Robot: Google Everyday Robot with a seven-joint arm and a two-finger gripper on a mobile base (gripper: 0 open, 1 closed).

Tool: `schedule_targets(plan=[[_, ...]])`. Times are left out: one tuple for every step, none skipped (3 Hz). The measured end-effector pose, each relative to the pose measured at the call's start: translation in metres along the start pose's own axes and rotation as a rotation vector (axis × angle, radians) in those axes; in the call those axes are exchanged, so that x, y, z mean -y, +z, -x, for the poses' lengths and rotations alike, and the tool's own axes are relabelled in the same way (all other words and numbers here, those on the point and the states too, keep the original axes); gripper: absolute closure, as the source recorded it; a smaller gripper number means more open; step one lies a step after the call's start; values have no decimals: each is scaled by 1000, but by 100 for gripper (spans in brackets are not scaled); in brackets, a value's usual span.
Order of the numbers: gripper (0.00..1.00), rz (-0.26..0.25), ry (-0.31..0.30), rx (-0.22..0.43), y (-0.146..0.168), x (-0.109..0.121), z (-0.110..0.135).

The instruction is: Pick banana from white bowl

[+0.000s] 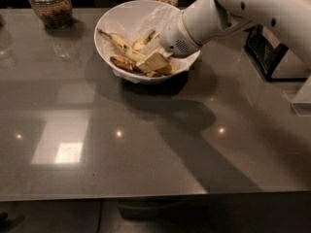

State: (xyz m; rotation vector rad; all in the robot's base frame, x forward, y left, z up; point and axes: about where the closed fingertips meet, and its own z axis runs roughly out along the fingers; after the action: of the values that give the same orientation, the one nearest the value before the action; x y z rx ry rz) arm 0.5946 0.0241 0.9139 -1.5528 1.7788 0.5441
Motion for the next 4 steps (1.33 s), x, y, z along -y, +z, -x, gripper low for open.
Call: schedule_targets(plan=[[100,29,-49,-70,-22,-17,14],[100,59,-84,-158,-52,-37,19],[100,101,-78,-218,-79,-53,13],[100,161,-13,-290,-96,-68,-11]])
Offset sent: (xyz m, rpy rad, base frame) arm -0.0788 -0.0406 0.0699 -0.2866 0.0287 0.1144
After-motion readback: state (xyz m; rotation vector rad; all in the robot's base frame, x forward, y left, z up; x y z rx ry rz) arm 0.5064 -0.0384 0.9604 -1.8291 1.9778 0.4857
